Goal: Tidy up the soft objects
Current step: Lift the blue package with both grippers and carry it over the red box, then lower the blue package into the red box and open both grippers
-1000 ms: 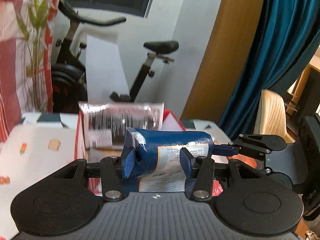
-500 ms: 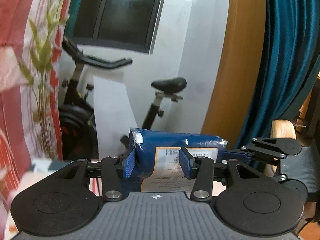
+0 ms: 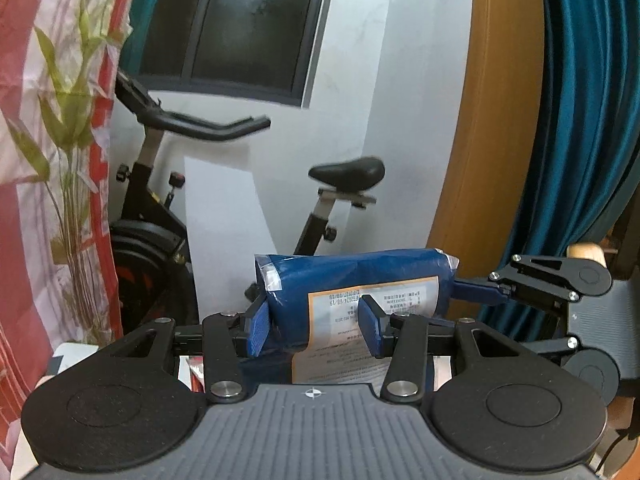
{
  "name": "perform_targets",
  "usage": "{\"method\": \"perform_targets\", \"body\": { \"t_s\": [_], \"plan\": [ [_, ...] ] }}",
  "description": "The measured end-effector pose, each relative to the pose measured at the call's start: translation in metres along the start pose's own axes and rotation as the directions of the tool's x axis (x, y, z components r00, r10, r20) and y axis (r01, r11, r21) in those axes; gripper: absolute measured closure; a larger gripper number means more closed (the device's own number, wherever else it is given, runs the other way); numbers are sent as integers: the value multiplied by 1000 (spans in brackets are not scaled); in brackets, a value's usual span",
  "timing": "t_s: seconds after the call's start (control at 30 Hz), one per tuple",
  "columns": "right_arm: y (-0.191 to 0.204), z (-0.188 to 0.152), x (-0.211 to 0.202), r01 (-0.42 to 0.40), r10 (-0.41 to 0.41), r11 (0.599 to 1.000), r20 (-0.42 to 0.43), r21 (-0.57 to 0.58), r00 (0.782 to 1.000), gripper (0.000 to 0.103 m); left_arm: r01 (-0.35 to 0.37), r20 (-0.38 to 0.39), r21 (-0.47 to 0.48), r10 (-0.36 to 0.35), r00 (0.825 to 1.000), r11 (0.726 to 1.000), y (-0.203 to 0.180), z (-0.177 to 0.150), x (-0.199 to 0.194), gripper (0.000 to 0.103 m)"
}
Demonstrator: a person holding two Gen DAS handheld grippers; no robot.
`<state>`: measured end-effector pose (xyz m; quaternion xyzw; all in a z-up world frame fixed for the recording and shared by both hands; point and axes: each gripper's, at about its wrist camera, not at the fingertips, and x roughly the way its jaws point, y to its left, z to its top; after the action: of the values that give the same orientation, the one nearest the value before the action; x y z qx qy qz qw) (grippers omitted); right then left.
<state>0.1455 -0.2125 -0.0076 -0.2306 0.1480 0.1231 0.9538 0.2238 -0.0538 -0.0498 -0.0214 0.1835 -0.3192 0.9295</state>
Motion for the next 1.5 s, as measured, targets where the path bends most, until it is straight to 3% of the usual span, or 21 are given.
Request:
{"method": "perform_targets", "body": {
  "t_s": [0.3, 0.47, 0.77, 1.23, 1.5],
  "plan": [
    [1, -47, 34, -65, 74, 995, -131, 73, 989, 72, 27, -149, -62, -36, 988, 998, 23, -37, 45, 55],
    [0, -71, 54, -104, 144, 978, -225, 183, 964, 72, 41, -228, -120, -67, 971, 992, 38, -56, 64, 55],
    [-1, -106, 85, -112, 248, 920, -336, 376, 908, 72, 1, -367, -101, -38, 930, 995, 45, -86, 90, 55],
    [-7, -130, 119, -34, 302, 840, -416, 541, 858, 72, -26, -434, -108, -23, 901, 994, 51, -101, 109, 55],
    [-8, -138, 135, 30, 322, 809, -485, 587, 813, 80, -34, -411, -113, -15, 911, 993, 55, -99, 102, 55]
  ]
}}
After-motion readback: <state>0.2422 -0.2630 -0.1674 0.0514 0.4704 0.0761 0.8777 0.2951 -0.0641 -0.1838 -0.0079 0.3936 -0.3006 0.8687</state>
